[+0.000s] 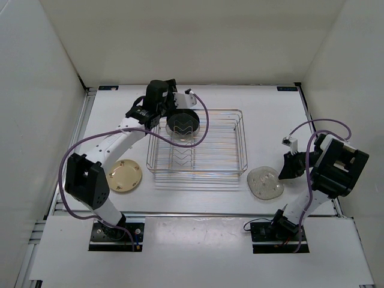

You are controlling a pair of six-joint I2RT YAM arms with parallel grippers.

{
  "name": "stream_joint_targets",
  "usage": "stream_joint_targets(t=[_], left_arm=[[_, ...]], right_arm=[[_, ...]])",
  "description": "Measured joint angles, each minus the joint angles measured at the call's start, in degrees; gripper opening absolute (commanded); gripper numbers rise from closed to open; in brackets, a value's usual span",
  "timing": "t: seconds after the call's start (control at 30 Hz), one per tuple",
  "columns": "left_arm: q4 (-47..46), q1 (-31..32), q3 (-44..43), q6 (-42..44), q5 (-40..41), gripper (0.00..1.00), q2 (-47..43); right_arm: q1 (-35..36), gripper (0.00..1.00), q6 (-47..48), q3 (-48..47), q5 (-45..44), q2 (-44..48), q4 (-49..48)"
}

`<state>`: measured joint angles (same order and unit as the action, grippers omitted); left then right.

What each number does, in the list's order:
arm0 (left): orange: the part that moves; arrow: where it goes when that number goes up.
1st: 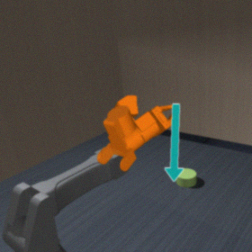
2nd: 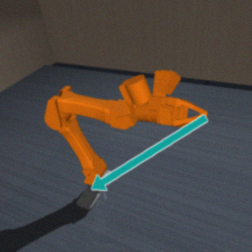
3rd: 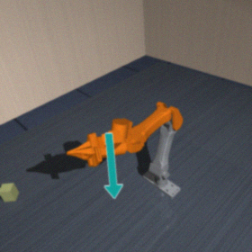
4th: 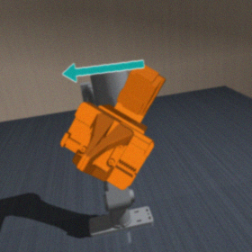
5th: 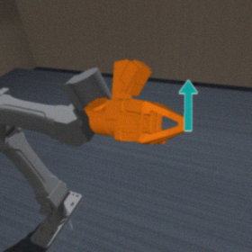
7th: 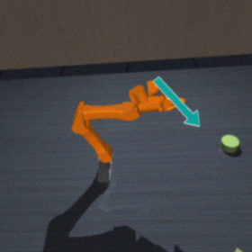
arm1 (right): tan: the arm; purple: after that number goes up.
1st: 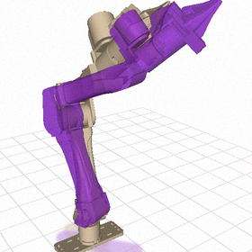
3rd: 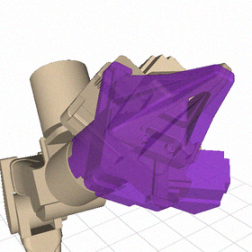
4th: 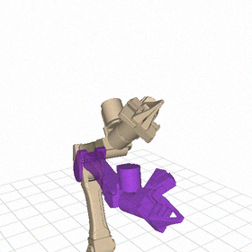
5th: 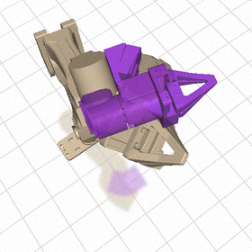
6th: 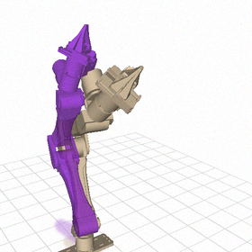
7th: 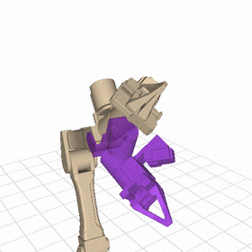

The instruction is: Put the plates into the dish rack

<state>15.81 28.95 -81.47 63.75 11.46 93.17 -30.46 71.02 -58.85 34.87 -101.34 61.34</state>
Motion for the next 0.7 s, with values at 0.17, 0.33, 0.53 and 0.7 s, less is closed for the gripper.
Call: stream_joint_targets(t=[0.17,0.33,0.53,0.7], left_arm=[[0.0,-0.7,0.0,-0.4,0.0,0.9,-1.1],[0.1,-3.9,1.8,-2.5,0.4,0.91,-4.3],[-0.4,-11.4,7.5,-7.3,2.8,0.92,-11.4],[-0.5,-17.2,13.0,-12.0,4.4,0.92,-16.0]], right_arm=[[0.0,0.31,-0.6,0.0,0.0,0.0,-0.2],[0.0,0.34,-1.2,-0.8,-0.5,-0.3,0.0],[0.2,0.34,-1.9,-1.6,-0.7,-0.7,-0.2],[0.9,0.35,-3.5,-2.9,-0.9,-1.5,-0.4]])
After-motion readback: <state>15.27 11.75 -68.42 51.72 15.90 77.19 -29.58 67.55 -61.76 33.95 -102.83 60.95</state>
